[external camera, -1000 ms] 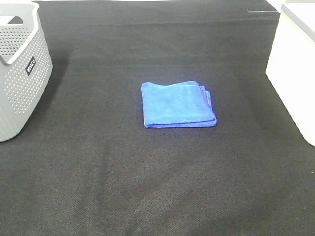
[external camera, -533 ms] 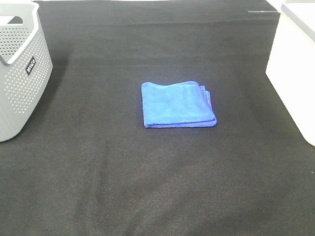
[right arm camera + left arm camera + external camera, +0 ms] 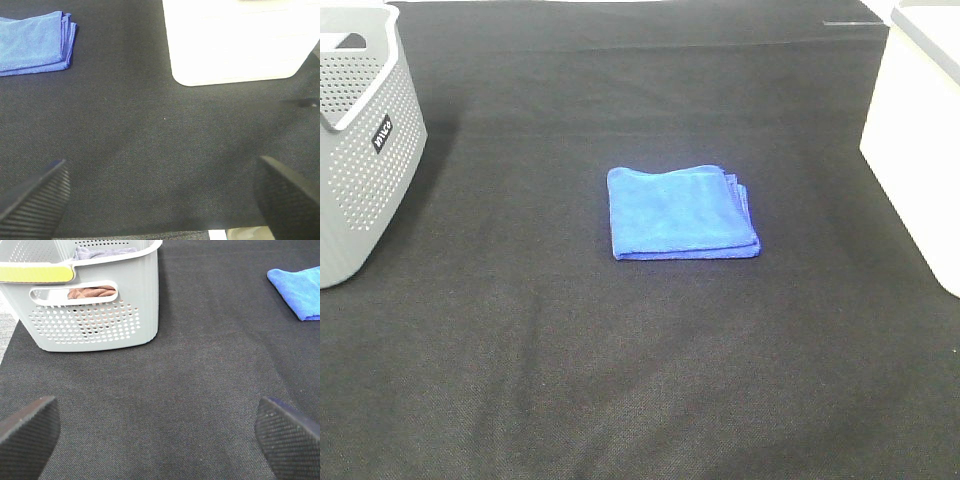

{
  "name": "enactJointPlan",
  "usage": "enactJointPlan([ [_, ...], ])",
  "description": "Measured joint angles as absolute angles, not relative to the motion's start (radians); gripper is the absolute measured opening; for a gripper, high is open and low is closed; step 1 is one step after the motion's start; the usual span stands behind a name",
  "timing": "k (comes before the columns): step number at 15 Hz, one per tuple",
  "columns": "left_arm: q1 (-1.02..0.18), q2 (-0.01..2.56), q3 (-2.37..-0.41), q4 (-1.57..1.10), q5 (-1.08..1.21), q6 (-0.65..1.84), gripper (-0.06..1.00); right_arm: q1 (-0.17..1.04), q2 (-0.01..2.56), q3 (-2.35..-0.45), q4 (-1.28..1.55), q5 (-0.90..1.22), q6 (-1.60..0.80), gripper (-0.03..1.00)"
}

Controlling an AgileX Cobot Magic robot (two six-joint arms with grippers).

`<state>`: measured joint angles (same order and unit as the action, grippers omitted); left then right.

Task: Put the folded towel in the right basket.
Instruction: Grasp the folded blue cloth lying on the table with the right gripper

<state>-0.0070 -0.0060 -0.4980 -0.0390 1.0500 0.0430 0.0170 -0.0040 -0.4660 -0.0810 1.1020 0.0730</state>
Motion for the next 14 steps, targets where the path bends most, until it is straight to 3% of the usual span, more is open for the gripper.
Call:
enactJointPlan([
  [14, -0.007, -0.006, -0.498, -0.039, 1.050, 0.043, 0.99, 0.017, -0.004, -0.457, -0.081, 1.104, 0.073, 0.96],
])
